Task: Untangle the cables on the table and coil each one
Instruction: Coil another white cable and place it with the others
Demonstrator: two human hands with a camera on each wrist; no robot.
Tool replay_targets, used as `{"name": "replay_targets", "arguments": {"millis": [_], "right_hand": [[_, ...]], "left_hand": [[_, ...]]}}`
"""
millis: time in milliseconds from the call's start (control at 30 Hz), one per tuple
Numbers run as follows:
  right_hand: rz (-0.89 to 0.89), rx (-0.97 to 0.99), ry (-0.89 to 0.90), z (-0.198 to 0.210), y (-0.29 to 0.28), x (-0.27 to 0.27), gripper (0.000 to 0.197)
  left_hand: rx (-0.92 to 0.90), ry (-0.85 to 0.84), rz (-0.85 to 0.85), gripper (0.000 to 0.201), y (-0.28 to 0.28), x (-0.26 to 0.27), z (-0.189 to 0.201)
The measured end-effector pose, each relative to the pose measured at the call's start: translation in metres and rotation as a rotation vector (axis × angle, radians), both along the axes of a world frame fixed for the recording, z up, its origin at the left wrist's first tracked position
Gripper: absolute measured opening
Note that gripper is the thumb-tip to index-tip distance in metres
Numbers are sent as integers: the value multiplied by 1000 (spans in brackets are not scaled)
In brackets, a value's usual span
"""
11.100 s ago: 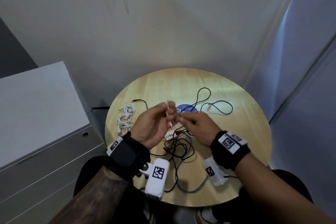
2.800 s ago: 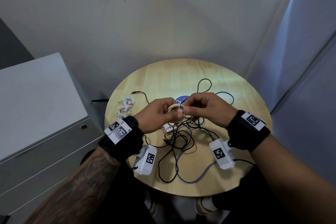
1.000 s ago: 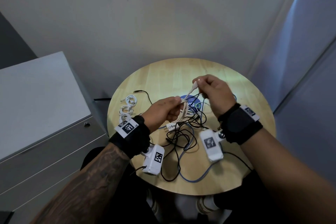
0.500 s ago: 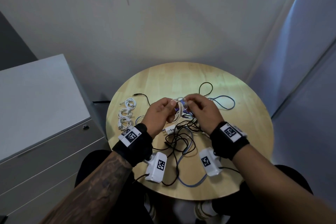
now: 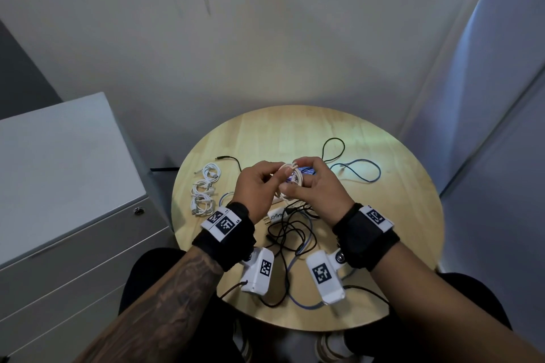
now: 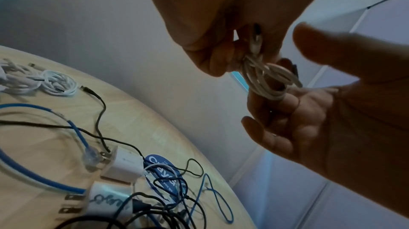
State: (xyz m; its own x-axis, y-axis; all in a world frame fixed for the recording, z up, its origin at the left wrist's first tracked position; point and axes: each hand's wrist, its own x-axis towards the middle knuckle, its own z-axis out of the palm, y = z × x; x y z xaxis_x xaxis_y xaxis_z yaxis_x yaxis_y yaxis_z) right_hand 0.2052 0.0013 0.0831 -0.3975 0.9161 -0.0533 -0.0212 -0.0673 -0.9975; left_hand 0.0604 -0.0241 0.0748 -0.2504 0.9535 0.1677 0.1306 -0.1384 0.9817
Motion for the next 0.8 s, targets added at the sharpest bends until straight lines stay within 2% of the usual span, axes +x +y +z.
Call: {"name": "replay_targets", "arguments": {"millis": [100, 233, 400, 533, 700, 800], "right_hand": [[28, -18, -18, 1, 4, 5, 41], [65, -239, 176, 5, 5, 9, 28], [27, -360, 389, 6, 5, 8, 16], [61, -413, 470, 2, 5, 6, 32], [127, -396, 545, 2, 11, 8, 23], [251, -414, 571, 3, 13, 10, 21]], "left_hand": [[-9, -5, -1, 18, -2, 1, 1], [7, -3, 32, 15, -2, 3, 0], [20, -68, 8, 13, 0, 5, 6], [-58, -269, -22, 15, 3, 5, 6], [-106, -560, -155, 16, 4, 2, 11], [-150, -684, -252, 23, 3, 0, 15]]}}
